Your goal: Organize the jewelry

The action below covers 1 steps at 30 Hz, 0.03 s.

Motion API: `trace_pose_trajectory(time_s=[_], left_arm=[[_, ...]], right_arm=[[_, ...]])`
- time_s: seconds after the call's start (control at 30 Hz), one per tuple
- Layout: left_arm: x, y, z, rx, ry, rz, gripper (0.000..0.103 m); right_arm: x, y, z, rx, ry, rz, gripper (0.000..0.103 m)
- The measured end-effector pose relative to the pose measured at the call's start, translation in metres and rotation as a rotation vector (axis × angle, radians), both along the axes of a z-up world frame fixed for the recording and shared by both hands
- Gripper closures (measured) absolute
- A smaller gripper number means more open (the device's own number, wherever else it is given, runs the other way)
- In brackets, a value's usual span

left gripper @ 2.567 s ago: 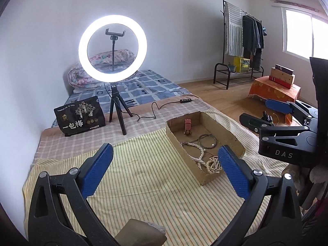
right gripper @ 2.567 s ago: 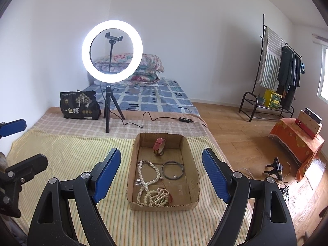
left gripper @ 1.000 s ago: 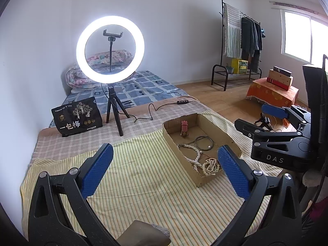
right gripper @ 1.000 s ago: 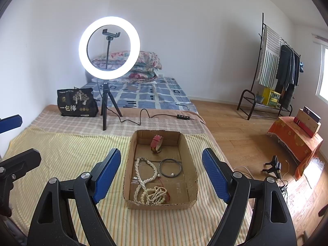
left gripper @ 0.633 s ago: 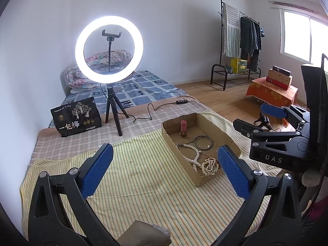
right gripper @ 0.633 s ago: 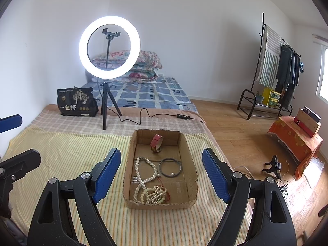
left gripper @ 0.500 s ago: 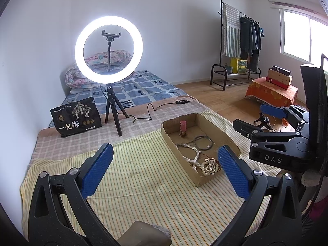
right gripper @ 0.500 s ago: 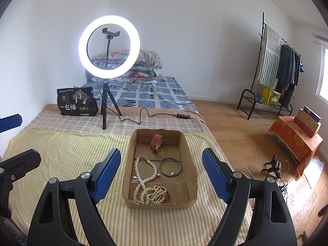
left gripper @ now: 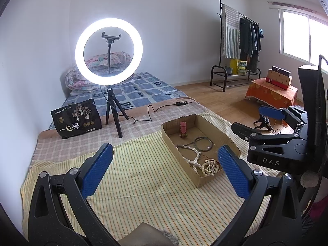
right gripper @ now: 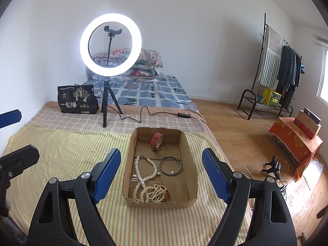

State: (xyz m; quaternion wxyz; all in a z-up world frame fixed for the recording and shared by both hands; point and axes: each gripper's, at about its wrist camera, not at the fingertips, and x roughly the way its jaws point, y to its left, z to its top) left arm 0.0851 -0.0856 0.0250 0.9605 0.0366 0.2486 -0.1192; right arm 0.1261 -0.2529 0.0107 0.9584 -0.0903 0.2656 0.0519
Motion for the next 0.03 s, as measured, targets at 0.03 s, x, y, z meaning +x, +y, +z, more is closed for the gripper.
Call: trace_pose_trajectory(time_s=[0.03], left_arm=[[0.0001,-0.0011,0.0000,0.000,-0.001,0.004,0.000]], right_arm=[[0.0001,0.0000,-0.0001,0.000,0.000,0.000,0.021]])
